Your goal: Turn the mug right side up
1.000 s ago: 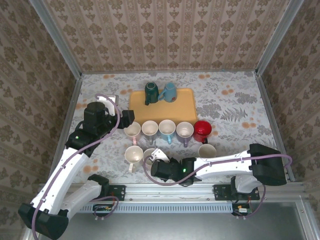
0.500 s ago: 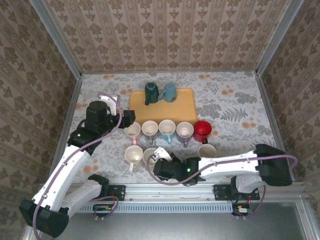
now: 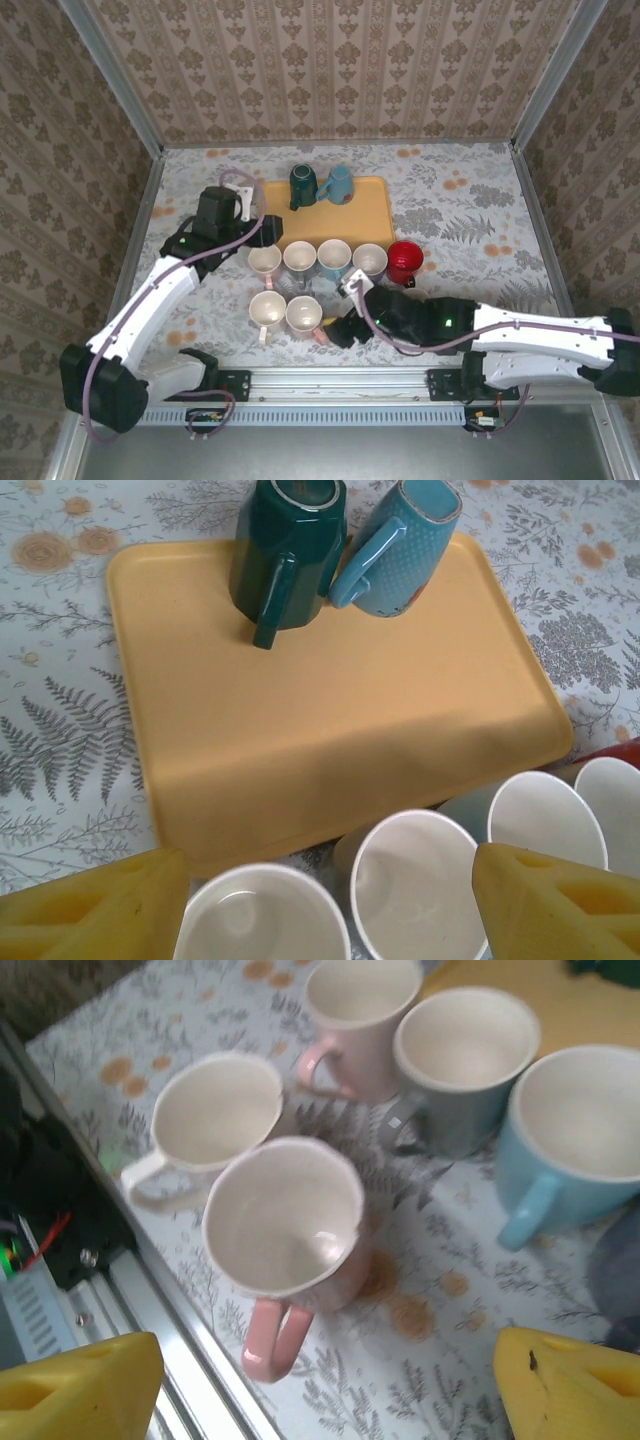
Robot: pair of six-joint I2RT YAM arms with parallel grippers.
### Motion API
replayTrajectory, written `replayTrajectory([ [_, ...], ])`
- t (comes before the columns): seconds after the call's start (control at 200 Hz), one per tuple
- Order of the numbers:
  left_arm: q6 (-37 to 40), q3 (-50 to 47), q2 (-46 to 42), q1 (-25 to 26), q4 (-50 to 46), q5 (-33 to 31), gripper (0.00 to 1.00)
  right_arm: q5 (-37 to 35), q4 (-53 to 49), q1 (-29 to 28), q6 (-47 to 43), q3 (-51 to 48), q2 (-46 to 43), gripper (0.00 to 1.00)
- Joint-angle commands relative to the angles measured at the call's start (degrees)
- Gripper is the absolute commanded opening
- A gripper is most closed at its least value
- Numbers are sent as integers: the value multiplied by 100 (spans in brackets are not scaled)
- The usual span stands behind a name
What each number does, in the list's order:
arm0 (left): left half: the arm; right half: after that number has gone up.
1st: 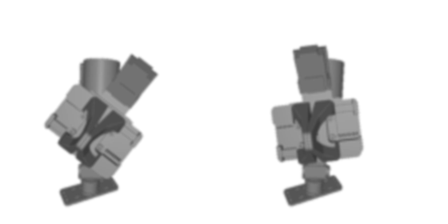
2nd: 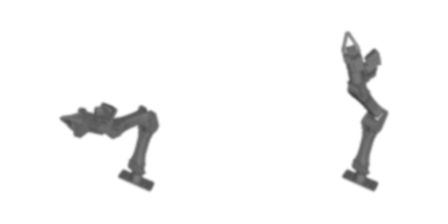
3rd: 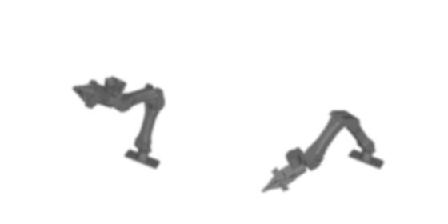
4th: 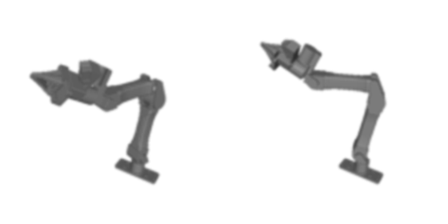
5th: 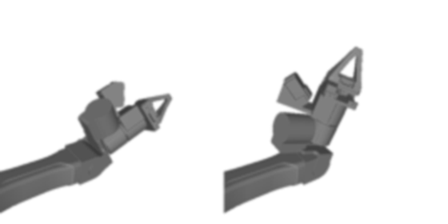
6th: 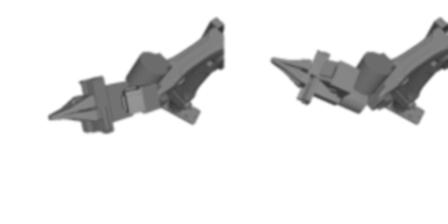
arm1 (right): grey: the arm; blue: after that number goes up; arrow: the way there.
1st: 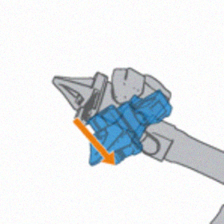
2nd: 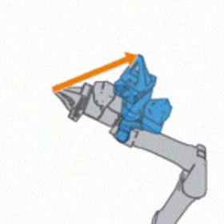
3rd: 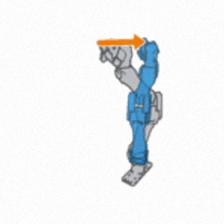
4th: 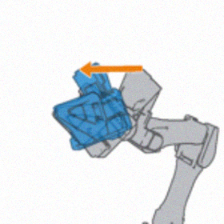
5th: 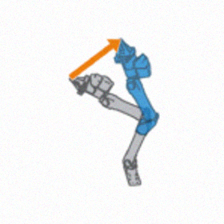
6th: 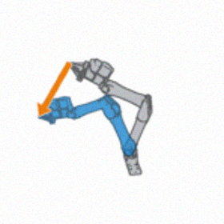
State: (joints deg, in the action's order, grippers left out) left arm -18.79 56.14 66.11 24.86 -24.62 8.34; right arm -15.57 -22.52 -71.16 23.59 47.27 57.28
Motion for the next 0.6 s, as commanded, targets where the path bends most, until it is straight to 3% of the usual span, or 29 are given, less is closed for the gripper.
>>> replayTrajectory([
  [0.0, -117, 568, 482, 87, 76, 94, 77, 136, -358, 541, -45, 405, -261, 85],
  [0.125, 184, 1355, 1499, 88, -167, -143, 77, -11, -516, 928, -38, 570, -399, 84],
  [0.39, 819, 3107, 3869, 2, -631, -394, 74, -462, -748, 1016, -57, 569, -825, 84],
  [0.595, 1042, 3800, 4874, -104, -703, -261, 69, -498, -788, 1059, -76, 366, -1240, 84],
])
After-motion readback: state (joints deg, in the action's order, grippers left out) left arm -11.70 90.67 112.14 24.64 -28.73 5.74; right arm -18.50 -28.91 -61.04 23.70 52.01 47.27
